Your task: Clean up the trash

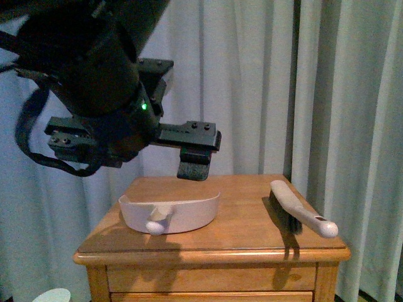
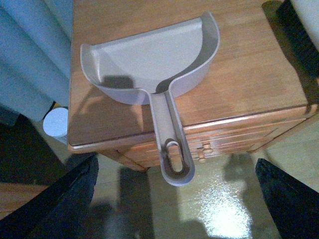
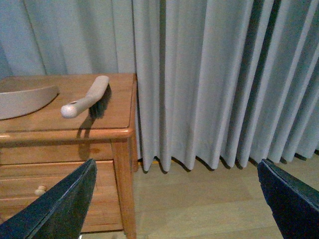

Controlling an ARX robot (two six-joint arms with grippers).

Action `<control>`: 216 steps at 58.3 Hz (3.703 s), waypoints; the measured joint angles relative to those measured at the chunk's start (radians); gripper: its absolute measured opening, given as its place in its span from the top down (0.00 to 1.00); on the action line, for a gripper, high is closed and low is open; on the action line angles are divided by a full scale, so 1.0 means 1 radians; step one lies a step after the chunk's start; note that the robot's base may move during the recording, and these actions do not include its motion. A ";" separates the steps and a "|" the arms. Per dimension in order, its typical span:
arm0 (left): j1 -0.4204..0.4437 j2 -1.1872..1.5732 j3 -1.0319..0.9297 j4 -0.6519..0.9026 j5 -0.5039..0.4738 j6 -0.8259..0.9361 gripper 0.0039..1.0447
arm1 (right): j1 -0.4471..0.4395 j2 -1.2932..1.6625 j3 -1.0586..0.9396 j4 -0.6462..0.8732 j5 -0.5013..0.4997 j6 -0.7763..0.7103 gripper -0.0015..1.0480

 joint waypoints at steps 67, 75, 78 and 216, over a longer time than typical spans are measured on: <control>0.050 0.374 0.224 0.018 -0.053 -0.001 0.07 | 0.000 0.000 0.000 0.000 0.000 0.000 0.07; 0.052 0.378 0.216 0.029 -0.053 0.003 0.07 | 0.000 0.000 0.000 0.000 0.000 0.000 0.07; 0.052 0.378 0.215 0.031 -0.053 0.004 0.07 | 0.000 0.000 0.000 0.000 0.000 0.000 0.07; 0.431 -1.250 -1.150 0.755 0.314 0.337 0.74 | 0.187 0.775 0.538 -0.060 0.262 0.175 0.07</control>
